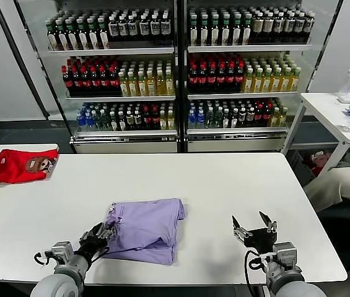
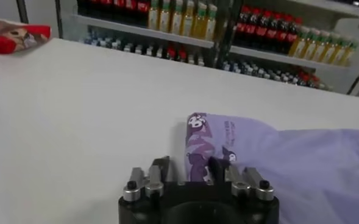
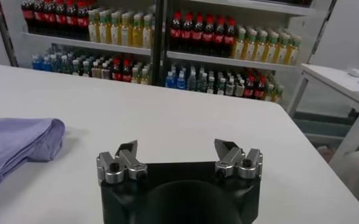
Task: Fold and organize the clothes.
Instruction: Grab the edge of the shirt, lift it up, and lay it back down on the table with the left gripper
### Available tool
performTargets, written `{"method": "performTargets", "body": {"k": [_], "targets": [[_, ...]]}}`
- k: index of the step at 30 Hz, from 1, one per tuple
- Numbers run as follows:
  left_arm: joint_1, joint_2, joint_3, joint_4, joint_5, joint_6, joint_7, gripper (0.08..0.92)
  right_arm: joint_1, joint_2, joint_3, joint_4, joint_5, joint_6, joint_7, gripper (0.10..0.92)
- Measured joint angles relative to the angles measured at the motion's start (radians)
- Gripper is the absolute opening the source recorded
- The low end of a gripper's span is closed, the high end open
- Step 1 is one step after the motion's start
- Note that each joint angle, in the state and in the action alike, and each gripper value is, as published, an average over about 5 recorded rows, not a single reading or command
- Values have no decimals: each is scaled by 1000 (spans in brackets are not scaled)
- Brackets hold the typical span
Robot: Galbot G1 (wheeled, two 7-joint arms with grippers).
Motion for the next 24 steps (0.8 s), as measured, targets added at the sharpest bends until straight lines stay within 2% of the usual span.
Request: {"method": "performTargets", "body": {"k": [12, 18, 24], "targets": [[-2, -22, 9, 9, -63, -12, 28, 143, -4, -2, 2, 5, -2, 0, 0, 823], [16, -13, -33, -21, -83, -9, 24, 112, 1, -6, 3, 7, -2, 0, 0, 823], [33, 27, -192, -68, -94, 16, 49, 112, 8, -14, 3, 7, -1, 0, 0, 823]]}}
